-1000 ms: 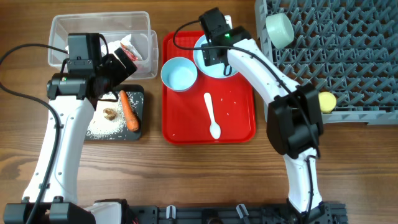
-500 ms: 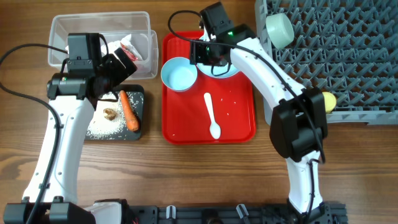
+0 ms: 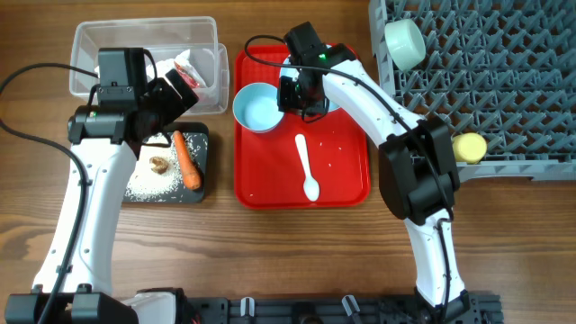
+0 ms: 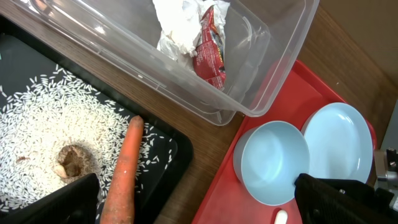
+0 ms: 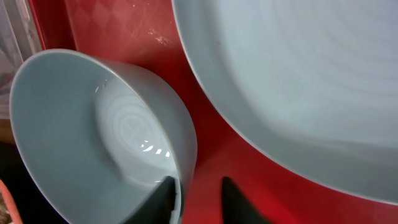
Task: Sort waste into correct bins and load items into the dishwasher rack
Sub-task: 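Move the right gripper back to the light-blue bowl and grasp its rim, then carry the light-blue bowl right and set it upright in the rack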
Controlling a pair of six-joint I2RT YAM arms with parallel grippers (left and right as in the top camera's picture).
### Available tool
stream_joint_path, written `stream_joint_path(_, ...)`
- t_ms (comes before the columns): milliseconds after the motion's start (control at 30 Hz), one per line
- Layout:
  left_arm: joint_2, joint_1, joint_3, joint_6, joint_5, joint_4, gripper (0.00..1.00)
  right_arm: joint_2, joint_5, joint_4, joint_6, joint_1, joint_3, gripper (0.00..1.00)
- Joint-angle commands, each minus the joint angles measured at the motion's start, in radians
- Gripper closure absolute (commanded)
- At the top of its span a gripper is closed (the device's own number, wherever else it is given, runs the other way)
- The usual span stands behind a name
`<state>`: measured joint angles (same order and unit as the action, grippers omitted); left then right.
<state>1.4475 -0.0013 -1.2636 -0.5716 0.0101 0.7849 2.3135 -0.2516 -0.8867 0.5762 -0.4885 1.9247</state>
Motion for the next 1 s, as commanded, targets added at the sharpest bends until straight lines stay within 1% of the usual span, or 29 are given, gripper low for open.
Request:
stream_joint_path(0, 0.006, 0.004, -0.008, -0.013, 0.008, -0.002, 0.00, 0.028, -0.009, 0.007, 0.008, -0.006, -0.008, 0.89)
stream_joint_path(167, 0.006, 0.004, -0.008, -0.013, 0.008, -0.002, 0.00, 0.034, -0.009, 0.007, 0.008, -0.006, -0.008, 0.95)
stream_joint_path(267, 0.006, 0.004, -0.008, -0.013, 0.008, -0.002, 0.00, 0.037, -0.008, 0.008, 0.011, -0.006, -0.008, 0.95)
stream_joint_path(433, 0.006, 0.004, -0.008, -0.013, 0.008, -0.002, 0.00, 0.045, 0.000, 0.011, 0.018, -0.008, -0.008, 0.88)
stream_joint_path(600, 0.006, 0.004, -0.008, -0.013, 0.008, -0.002, 0.00, 0.058, 0.002, 0.011, 0.030, -0.010, -0.008, 0.87)
stream_joint_path(633, 0.006, 0.004, -0.008, -0.013, 0.008, -0.002, 0.00, 0.058, 0.002, 0.011, 0.030, -0.010, -0.008, 0.88)
stream_joint_path(733, 0.006, 0.004, -0.008, -0.013, 0.008, -0.002, 0.00, 0.058, -0.006, 0.013, 0.030, -0.010, -0.007, 0.96)
stream_joint_path(867, 0.006, 0.004, -0.008, -0.013, 0.008, -0.002, 0.00, 0.042, -0.020, 0.016, 0.024, -0.010, -0.006, 0.96)
stream_joint_path(967, 0.006, 0.004, -0.008, -0.013, 0.008, -0.002, 0.00, -0.006, -0.018, 0.015, -0.032, -0.005, -0.003, 0.96)
